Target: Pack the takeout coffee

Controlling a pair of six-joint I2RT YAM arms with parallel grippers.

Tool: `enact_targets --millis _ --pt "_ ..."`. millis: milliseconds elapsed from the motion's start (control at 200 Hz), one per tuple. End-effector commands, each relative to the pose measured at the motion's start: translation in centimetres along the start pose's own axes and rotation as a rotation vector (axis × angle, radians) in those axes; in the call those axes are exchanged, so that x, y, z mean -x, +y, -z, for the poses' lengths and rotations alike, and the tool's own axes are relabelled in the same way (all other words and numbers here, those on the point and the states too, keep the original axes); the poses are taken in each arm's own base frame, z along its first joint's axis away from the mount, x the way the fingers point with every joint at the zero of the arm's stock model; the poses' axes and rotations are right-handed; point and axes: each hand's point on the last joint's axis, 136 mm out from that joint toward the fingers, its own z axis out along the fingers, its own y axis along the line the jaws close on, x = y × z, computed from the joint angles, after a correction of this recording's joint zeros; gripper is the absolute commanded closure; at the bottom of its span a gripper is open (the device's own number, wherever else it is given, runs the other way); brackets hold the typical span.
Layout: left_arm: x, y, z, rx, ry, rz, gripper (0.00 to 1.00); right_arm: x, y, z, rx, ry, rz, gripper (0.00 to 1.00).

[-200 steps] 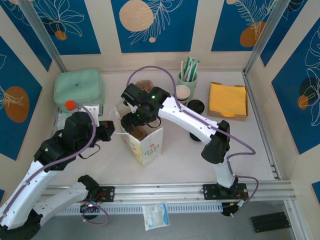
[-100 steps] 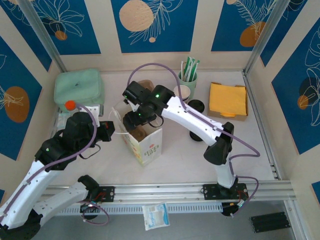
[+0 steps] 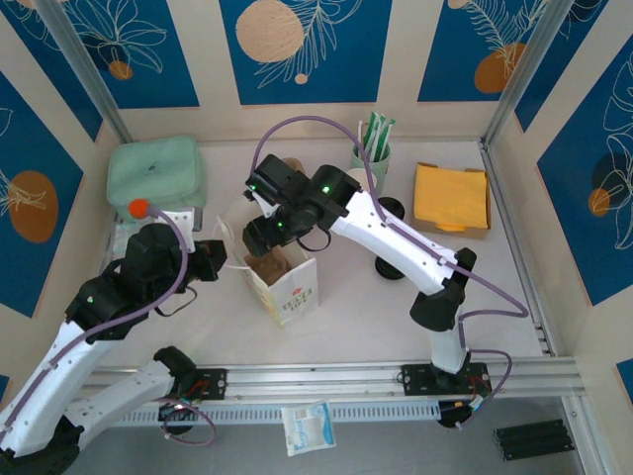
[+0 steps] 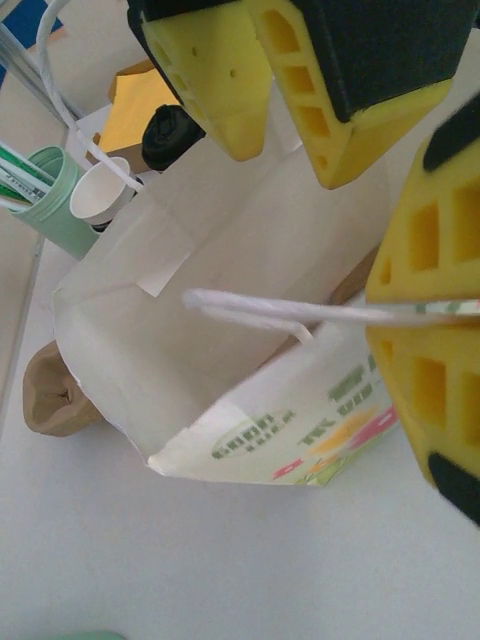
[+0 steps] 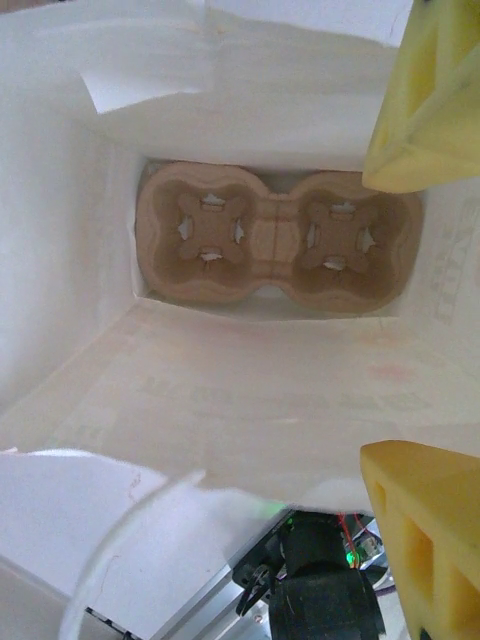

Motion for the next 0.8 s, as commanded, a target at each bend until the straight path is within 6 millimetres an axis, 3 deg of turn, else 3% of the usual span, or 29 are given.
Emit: enact_targets --millis 0,440,795 --pt "1.1 -0.2 0.9 -0.004 -0.041 -0.009 0.80 -0.2 -0.2 1.7 -0.039 -0.016 0.041 0.33" --pt "2.4 -0.6 2.2 -0.012 -0.075 -0.028 0.43 -1.3 -0.1 1.5 -0.133 0.003 0.113 0.33" --pt "4.0 -1.5 3.2 -0.032 -0.100 -0.045 0.21 -2.0 0.4 2.0 -0.134 0.011 0.113 0.32"
